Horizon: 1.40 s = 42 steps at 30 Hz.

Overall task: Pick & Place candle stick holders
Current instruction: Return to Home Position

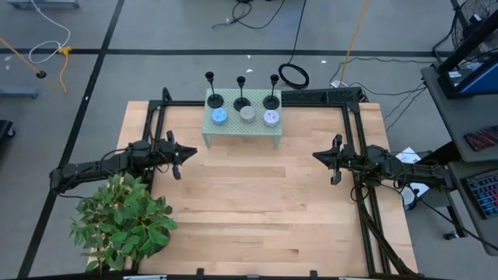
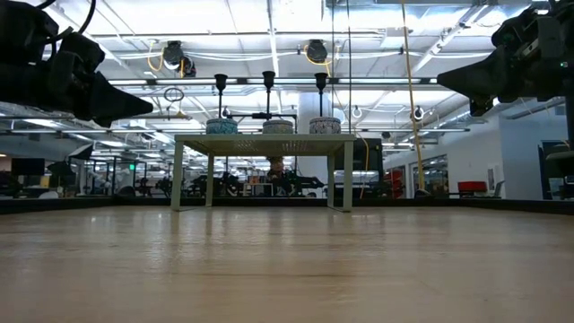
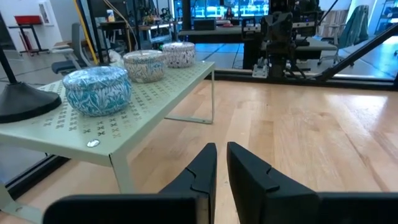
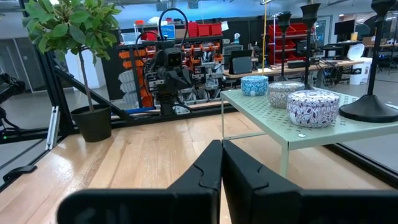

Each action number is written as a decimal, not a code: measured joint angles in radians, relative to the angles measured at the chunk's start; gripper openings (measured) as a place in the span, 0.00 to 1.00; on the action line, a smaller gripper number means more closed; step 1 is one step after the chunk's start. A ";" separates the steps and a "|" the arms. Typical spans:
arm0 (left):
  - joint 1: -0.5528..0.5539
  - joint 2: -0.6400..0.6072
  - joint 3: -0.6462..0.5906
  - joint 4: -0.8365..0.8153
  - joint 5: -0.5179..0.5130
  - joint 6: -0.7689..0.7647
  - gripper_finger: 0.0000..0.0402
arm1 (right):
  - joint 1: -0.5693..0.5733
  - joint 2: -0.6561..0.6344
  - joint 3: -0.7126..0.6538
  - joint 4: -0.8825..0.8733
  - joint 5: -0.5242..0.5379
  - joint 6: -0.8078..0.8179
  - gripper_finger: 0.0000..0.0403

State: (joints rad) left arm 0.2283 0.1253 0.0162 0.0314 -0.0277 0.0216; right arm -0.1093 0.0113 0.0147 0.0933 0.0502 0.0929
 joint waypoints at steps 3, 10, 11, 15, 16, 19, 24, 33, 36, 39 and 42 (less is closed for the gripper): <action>0.000 -0.001 0.000 0.001 0.000 0.000 0.10 | 0.000 0.000 0.000 0.000 0.000 0.000 0.01; 0.000 -0.001 0.000 0.002 0.000 0.000 0.10 | 0.000 0.014 0.000 -0.004 0.000 0.000 0.01; 0.000 -0.001 0.000 0.002 0.000 0.000 0.10 | 0.000 0.014 0.000 -0.003 0.000 0.000 0.01; 0.000 -0.001 0.000 0.001 0.000 0.000 0.10 | 0.000 0.014 0.000 -0.005 0.000 0.000 0.01; 0.000 -0.001 0.000 0.000 0.000 0.000 0.10 | 0.000 0.014 0.000 -0.003 0.000 0.000 0.01; 0.000 -0.001 0.000 0.001 0.000 0.000 0.10 | 0.000 0.014 0.000 -0.003 0.000 0.000 0.01; -0.001 -0.001 0.000 0.001 0.000 0.000 0.10 | 0.000 0.014 0.000 -0.003 0.000 0.000 0.01; 0.000 -0.001 0.000 0.002 0.000 0.000 0.10 | 0.000 0.014 0.000 -0.003 0.000 0.000 0.01; 0.000 -0.001 0.000 0.002 0.000 0.000 0.10 | 0.000 0.014 0.000 -0.003 0.000 0.000 0.01; 0.000 -0.001 0.000 0.002 0.000 0.000 0.10 | 0.000 0.014 0.000 -0.003 0.000 0.000 0.01; 0.000 -0.001 0.000 0.002 0.000 0.000 0.10 | 0.000 0.014 0.000 -0.003 0.000 0.000 0.01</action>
State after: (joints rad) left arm 0.2279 0.1246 0.0162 0.0334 -0.0280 0.0216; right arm -0.1093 0.0257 0.0143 0.0902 0.0505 0.0933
